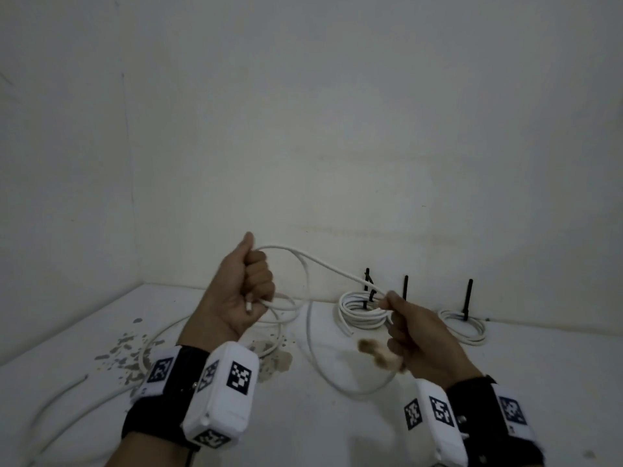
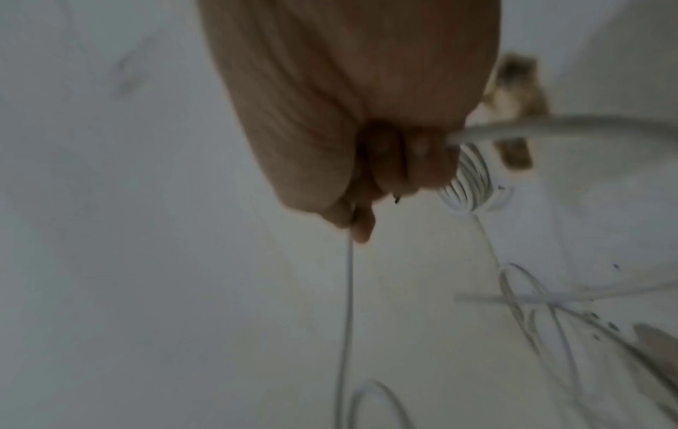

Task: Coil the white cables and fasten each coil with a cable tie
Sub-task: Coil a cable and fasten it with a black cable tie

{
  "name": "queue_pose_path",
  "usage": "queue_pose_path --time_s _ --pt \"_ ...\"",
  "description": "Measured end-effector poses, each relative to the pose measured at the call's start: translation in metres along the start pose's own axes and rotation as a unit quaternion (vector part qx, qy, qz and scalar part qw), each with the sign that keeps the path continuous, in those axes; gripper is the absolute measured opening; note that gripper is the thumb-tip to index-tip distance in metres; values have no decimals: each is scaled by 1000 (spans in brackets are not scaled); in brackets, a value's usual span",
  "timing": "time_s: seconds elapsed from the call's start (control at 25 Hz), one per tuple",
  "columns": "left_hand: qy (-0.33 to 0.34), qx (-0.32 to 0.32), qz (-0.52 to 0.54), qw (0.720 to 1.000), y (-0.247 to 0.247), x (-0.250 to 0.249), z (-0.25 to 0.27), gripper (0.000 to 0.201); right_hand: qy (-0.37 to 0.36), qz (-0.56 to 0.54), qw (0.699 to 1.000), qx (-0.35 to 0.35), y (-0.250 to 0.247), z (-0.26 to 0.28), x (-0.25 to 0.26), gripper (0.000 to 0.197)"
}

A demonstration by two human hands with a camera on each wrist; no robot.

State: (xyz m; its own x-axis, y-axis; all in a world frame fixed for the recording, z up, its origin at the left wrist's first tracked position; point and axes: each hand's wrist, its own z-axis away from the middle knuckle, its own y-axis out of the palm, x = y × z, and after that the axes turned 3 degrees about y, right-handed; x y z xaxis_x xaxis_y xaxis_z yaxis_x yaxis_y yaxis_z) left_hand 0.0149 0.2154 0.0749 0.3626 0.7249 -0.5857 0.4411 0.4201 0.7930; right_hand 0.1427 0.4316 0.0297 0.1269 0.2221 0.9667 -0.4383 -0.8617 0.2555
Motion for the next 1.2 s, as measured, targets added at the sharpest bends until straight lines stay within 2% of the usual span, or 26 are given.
queue_pose_path --time_s 0.08,0.12,0.2,0.24,0.28,0.4,0.44,0.52,0.56,0.6,0.64,0.68,0.72,0.84,0.96,1.08,1.12,1.2 --pt "3 15 9 1000 7 5 -1 67 -67 123 988 -63 8 -5 -13 29" --pt "14 16 18 1000 10 5 -1 67 -124 235 962 -57 12 -4 -19 30" --pt "32 12 13 999 12 2 -2 66 -199 445 873 -14 19 0 -24 34" --pt "33 8 -1 999 11 2 -2 65 -195 512 836 0 23 3 -24 37" --pt "31 2 -15 999 10 3 -3 64 -182 551 814 7 27 5 -24 39" --pt "51 -24 -9 998 6 9 -5 64 -193 609 769 16 46 15 -26 38" --pt "63 -37 2 997 5 11 -6 65 -198 584 787 24 52 20 -27 32" --pt "83 -59 37 994 2 12 -9 66 -164 404 900 22 61 25 -23 17" --pt "91 -71 62 991 0 10 -9 66 -135 313 940 16 61 24 -18 13" --pt "99 -82 84 988 -2 9 -9 66 -121 266 956 22 57 23 -13 13" --pt "108 -91 102 985 -5 8 -8 66 -116 270 955 36 51 22 -10 16" --pt "116 -98 114 982 -7 6 -8 65 -117 300 945 51 46 20 -9 19" --pt "119 -101 121 980 -9 5 -8 65 -126 357 924 59 41 19 -11 21" --pt "105 -85 122 983 -10 5 -10 66 -174 547 818 44 35 12 -22 29" --pt "92 -81 113 986 -8 9 -11 67 -189 584 789 20 40 15 -24 31" --pt "109 -101 111 983 -5 15 -11 61 -234 654 716 71 50 25 -20 30" --pt "116 -106 106 982 -4 17 -12 60 -241 659 706 94 53 28 -18 28" --pt "121 -104 99 982 -3 19 -11 57 -236 634 727 122 57 32 -13 26"
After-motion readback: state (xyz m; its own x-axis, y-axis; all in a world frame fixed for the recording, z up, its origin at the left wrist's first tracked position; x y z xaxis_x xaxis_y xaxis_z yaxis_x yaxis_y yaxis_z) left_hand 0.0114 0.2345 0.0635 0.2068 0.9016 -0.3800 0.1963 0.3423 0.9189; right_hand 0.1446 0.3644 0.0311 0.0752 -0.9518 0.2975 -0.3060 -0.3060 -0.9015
